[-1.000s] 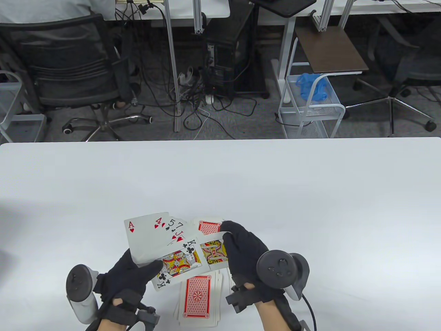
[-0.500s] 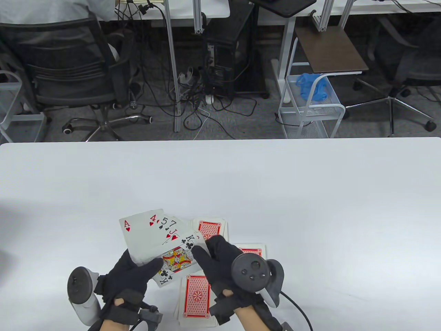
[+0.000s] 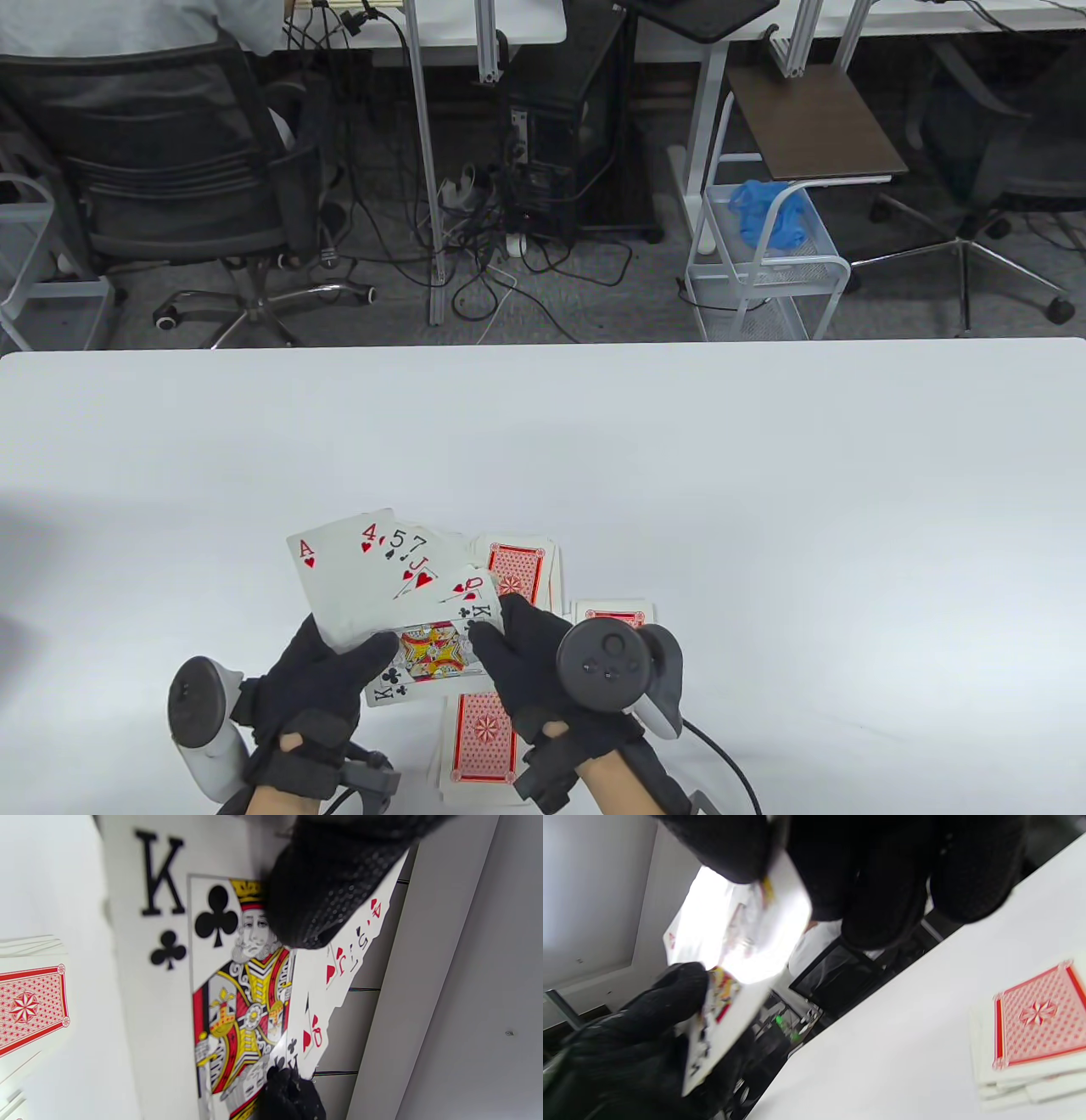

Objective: Four-player card dealing with fan arrangement

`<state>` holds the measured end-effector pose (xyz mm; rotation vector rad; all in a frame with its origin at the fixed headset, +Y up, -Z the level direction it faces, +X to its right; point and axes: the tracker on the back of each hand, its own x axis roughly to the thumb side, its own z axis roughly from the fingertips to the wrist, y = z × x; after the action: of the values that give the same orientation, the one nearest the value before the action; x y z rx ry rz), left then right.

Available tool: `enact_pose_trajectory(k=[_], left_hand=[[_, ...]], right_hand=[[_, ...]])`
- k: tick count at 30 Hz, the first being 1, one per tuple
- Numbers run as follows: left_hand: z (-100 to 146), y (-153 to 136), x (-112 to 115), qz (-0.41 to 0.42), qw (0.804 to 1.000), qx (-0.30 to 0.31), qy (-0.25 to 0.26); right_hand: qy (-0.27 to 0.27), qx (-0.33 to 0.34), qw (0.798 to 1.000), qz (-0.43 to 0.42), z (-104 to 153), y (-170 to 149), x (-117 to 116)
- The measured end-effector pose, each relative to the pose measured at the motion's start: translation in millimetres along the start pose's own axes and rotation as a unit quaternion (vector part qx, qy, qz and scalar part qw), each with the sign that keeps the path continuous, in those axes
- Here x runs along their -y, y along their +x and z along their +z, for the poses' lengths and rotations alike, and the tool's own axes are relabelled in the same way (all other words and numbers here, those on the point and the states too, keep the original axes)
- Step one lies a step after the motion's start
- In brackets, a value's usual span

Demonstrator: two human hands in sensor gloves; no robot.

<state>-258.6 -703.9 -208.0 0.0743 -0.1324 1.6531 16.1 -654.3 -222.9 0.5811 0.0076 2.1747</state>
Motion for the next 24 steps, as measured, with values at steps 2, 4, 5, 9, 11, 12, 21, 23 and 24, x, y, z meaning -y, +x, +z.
enact_pose_trajectory(k=[2, 4, 5, 9, 11, 12, 21, 23, 24], left_hand=[[1, 0, -1, 0.016, 1.0, -0.002, 0.006], [3, 1, -4, 0.028, 0.999, -0.009, 0.036], [5, 2, -7, 0.024, 0.998, -0.014, 0.053], [11, 2, -20, 0.026, 0.991, -0.027, 0.13], [12, 1, -24, 0.045, 0.989, -0.028, 0.14], [12, 1, -25, 0.047, 0.989, -0.029, 0.14], [9, 3, -10, 0.061, 0.995, -0.018, 0.081], [8, 6, -5, 0.049, 0.997, -0.011, 0.062], [8, 7, -1, 0.044, 0.998, -0.009, 0.05]], right_hand=[[-0.002, 0.022, 0.999, -0.04, -1, -2, -1], [-0.045, -0.009, 0.994, -0.099, 3, -12, -4], [-0.066, -0.042, 0.989, -0.129, 4, -17, -7], [0.096, -0.096, 0.98, -0.145, 1, -26, -27], [0.207, -0.07, 0.959, -0.179, -2, -23, -43], [0.224, -0.069, 0.953, -0.193, -2, -21, -49], [0.048, -0.037, 0.957, -0.283, 5, -11, -63], [0.024, -0.033, 0.956, -0.292, 6, -12, -60], [0.007, -0.031, 0.958, -0.286, 7, -13, -58]])
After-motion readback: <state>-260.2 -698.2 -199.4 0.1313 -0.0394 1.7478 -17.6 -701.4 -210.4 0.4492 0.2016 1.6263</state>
